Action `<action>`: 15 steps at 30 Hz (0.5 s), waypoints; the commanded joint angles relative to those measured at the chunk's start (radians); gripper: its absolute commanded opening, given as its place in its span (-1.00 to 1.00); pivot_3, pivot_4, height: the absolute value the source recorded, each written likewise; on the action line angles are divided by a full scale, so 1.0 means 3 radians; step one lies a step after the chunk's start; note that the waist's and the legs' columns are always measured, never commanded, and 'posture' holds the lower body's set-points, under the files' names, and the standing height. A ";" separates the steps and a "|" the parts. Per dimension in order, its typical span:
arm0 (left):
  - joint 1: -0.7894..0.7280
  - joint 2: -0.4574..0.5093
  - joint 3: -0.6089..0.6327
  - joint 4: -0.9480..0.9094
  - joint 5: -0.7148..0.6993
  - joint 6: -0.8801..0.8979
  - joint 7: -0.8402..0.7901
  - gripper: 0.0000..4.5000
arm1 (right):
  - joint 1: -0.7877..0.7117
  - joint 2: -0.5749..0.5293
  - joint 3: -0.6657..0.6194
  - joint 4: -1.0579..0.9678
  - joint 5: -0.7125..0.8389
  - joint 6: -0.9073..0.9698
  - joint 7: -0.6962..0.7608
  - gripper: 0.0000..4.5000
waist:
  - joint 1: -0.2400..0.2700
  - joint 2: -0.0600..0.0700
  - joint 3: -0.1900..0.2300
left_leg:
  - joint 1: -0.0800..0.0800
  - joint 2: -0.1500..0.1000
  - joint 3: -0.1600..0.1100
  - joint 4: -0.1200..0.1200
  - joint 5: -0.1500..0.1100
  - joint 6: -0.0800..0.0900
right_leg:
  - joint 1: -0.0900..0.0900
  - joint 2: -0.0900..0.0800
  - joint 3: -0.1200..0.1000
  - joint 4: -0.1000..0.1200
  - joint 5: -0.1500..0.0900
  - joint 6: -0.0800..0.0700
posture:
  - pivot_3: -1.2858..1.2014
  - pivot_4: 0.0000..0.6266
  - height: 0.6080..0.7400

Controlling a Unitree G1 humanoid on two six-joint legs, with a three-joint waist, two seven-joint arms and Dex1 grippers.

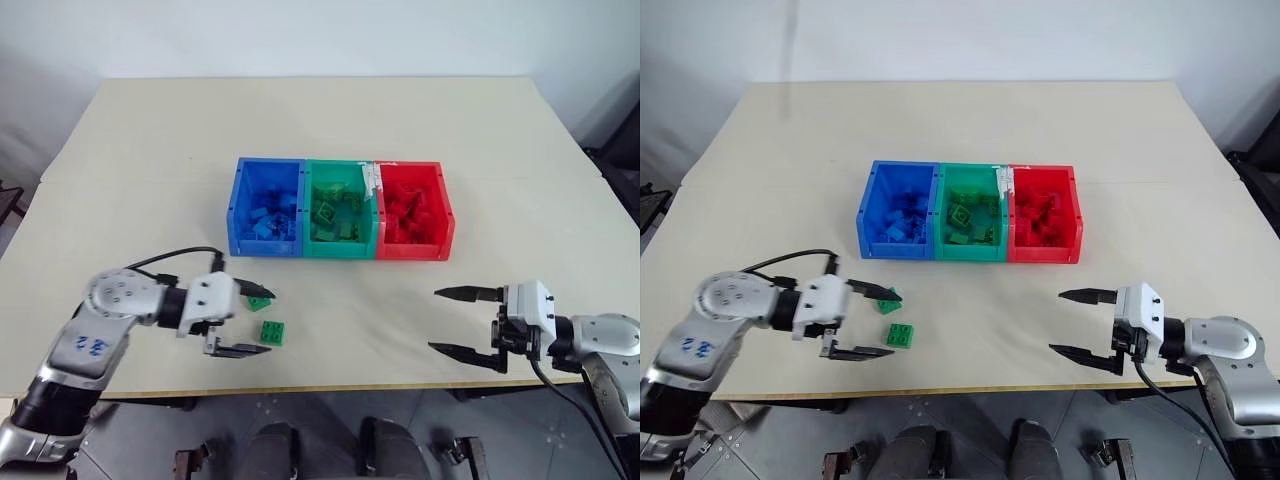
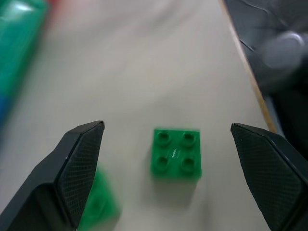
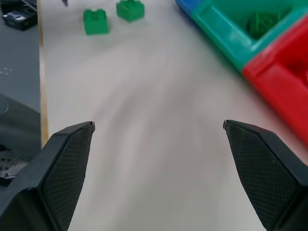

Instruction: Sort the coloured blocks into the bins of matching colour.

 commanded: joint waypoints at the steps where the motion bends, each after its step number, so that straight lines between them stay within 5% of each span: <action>1: -0.0134 0.0088 -0.0260 -0.0150 0.0166 0.0285 -0.0111 0.99 | 0.0135 -0.0038 -0.0196 -0.0253 0.0060 0.0070 -0.0159 1.00 | 0.0005 0.0000 0.0000 | 0.0000 0.0000 0.0000 0.0000 0.0000 0.0000 | 0.0000 0.0000 0.0001 0.0000 0.0000 0.0000 | 0.03 -0.52 1.00; 5: -0.0254 0.0128 -0.0404 -0.0185 0.0326 0.0542 -0.0065 0.91 | 0.0320 -0.0024 -0.0300 -0.0398 0.0076 0.0120 -0.0265 1.00 | 0.0019 0.0000 0.0000 | -0.0001 0.0001 0.0000 0.0001 0.0000 0.0000 | 0.0000 0.0000 0.0004 -0.0001 0.0000 0.0000 | 0.03 -0.52 1.00; 15: -0.0298 0.0075 -0.0566 -0.0075 0.0638 0.0520 0.0030 -0.34 | 0.0422 0.0030 -0.0291 -0.0605 0.0121 0.0183 -0.0428 1.00 | 0.0023 0.0002 -0.0001 | 0.0000 0.0008 -0.0004 0.0006 0.0000 0.0001 | 0.0002 -0.0001 0.0004 0.0001 0.0000 0.0000 | 0.03 -0.52 1.00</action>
